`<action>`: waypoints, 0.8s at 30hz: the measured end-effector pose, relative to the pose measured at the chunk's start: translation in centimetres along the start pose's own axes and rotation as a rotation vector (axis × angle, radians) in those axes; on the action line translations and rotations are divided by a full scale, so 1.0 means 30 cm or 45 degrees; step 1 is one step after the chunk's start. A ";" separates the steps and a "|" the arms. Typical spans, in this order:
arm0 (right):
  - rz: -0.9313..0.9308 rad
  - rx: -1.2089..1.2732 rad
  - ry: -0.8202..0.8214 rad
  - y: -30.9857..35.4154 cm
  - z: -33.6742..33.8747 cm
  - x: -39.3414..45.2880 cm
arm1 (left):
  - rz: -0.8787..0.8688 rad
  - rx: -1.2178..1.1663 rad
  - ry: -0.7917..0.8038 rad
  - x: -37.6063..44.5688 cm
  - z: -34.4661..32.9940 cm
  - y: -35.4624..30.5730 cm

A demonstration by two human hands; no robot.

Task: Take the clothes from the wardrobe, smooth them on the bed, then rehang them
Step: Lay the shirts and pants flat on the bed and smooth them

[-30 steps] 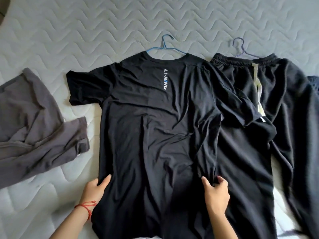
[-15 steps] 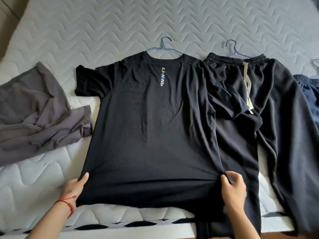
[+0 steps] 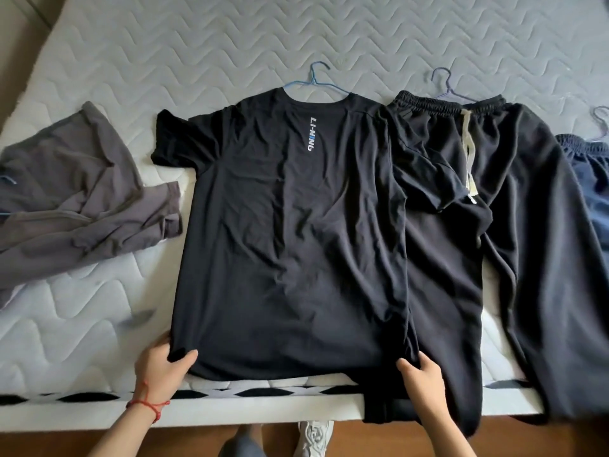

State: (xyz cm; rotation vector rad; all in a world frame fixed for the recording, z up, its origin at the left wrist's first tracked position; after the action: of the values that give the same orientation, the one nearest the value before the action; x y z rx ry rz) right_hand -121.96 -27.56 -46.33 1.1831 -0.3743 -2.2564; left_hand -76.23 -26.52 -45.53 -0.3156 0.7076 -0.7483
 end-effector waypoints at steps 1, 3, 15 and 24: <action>0.005 0.054 -0.018 -0.003 0.009 -0.002 | -0.006 -0.034 -0.032 -0.002 0.008 -0.001; -0.009 0.067 -0.025 -0.019 0.020 0.002 | 0.022 -0.135 -0.086 0.000 0.014 0.012; -0.090 -0.407 -0.096 -0.110 0.114 0.017 | 0.327 0.090 0.124 -0.063 -0.045 0.228; 0.092 -0.625 -0.302 -0.004 0.118 -0.084 | 0.169 0.332 -0.095 -0.114 0.041 0.172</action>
State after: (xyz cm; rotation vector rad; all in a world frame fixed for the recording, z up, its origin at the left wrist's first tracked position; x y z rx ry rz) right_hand -123.77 -26.01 -42.70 0.6443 0.0535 -2.2505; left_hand -74.54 -20.43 -45.59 -0.0580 0.5474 -0.6892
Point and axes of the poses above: each hand's wrist, its own x-axis towards the middle knuckle, its own z-axis out of the back of the hand, y = z × x, the point moved 8 cm from there along x, towards the middle knuckle, and after that the axes turned 2 degrees about -y, right-handed, at the moved point
